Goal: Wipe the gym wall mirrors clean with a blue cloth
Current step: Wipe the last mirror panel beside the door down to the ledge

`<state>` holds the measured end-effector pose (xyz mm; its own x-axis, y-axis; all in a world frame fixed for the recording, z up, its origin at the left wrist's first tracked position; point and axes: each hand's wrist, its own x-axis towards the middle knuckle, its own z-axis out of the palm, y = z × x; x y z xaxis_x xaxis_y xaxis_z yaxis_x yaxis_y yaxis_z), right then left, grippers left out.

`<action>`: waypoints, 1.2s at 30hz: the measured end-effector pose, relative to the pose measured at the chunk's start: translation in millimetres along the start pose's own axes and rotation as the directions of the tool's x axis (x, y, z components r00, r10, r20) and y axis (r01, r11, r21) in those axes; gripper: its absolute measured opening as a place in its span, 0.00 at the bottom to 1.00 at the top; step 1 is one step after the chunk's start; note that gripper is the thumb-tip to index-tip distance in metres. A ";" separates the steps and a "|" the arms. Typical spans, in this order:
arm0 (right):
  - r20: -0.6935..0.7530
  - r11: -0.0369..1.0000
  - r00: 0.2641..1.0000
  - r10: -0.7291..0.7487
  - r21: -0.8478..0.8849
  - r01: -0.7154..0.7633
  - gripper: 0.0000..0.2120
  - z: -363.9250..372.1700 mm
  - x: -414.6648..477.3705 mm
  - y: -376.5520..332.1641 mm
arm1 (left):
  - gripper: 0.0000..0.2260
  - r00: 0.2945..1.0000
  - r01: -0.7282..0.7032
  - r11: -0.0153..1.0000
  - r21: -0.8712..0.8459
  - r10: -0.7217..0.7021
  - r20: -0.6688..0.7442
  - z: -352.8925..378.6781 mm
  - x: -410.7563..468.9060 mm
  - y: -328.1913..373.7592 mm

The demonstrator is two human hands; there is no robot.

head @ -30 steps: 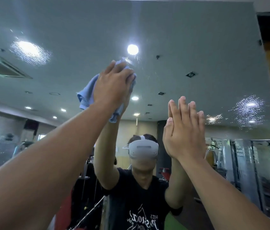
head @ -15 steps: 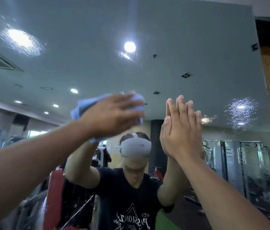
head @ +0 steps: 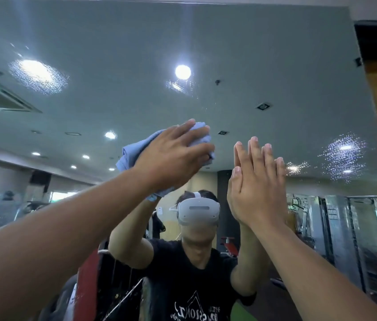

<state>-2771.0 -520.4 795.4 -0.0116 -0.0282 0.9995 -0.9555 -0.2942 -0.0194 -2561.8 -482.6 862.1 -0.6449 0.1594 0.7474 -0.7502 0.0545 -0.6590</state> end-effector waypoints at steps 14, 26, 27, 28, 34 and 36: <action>-0.025 0.999 1.000 -0.010 -0.035 0.010 0.28 3.3 0.3 -0.2 | 0.18 0.600 0.787 0.594 0.167 -0.800 0.017 21.6 133.6 -39.2; -0.014 1.000 1.000 -0.013 0.010 0.013 0.28 0.8 2.3 4.0 | 0.14 0.876 0.480 0.875 -0.061 -0.481 -0.004 15.6 120.4 -17.5; -0.019 1.000 1.000 -0.013 0.009 0.014 0.27 1.1 2.4 4.0 | 0.14 0.854 0.519 0.852 -0.065 -0.520 -0.009 8.9 110.4 -27.3; -0.024 1.000 1.000 -0.016 0.008 0.016 0.27 1.6 2.3 4.2 | 0.15 0.822 0.567 0.821 -0.062 -0.569 -0.018 2.9 97.8 -40.1; -0.034 1.000 0.999 0.005 0.025 -0.004 0.28 0.8 -0.1 -1.9 | 0.15 0.527 0.837 0.542 -0.077 -0.836 -0.153 -21.1 23.8 -102.7; -0.045 1.000 0.999 0.003 0.020 -0.002 0.27 0.9 0.0 -3.6 | 0.15 0.458 0.879 0.471 -0.074 -0.877 -0.143 -19.0 27.6 -102.5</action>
<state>-2767.3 -520.2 795.4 -0.0273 0.0139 0.9995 -0.9496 -0.3128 -0.0216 -2499.9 -465.1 948.6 0.3837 0.1665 0.9084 -0.9095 0.2388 0.3404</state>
